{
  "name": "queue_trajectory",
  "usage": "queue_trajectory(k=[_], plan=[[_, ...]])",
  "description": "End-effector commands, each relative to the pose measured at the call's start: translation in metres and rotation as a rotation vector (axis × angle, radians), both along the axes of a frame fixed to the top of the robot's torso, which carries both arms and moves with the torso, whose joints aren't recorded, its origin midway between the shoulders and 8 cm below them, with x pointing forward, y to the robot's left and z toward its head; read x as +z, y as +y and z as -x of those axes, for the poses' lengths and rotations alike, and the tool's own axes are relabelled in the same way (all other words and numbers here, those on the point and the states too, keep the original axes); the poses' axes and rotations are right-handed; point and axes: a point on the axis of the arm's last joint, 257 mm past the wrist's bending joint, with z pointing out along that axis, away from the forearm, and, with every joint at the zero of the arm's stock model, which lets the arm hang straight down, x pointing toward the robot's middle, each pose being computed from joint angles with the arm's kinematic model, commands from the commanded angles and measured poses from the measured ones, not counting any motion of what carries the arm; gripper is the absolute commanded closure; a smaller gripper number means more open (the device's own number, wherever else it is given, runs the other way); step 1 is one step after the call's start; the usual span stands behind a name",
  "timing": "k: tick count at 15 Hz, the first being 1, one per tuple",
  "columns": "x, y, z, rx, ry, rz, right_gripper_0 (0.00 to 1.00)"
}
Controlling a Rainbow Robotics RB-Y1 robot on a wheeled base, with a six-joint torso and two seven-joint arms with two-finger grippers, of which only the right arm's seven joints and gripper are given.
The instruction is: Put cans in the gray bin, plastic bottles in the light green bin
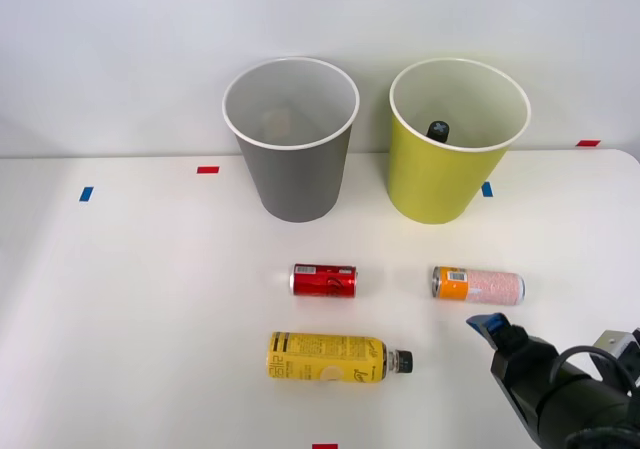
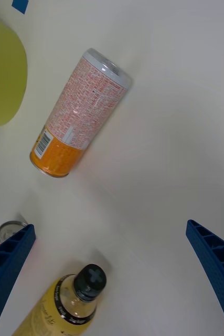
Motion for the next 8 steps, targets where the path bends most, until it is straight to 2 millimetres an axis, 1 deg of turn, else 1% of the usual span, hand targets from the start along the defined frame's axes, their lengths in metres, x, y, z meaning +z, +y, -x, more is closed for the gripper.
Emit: queue_trajectory(k=[1, 3, 4, 5, 6, 8], plan=[[0.012, -0.010, -0.014, -0.053, 0.026, -0.055, 0.00], [0.015, -0.017, -0.016, -0.050, 0.065, -0.060, 0.00], [0.021, -0.020, -0.021, -0.052, 0.066, -0.053, 0.00], [0.029, -0.019, -0.027, -0.051, 0.047, -0.055, 0.00], [0.040, -0.017, -0.037, -0.059, 0.016, -0.071, 0.00], [0.055, -0.012, -0.049, -0.069, -0.021, -0.105, 0.00]])
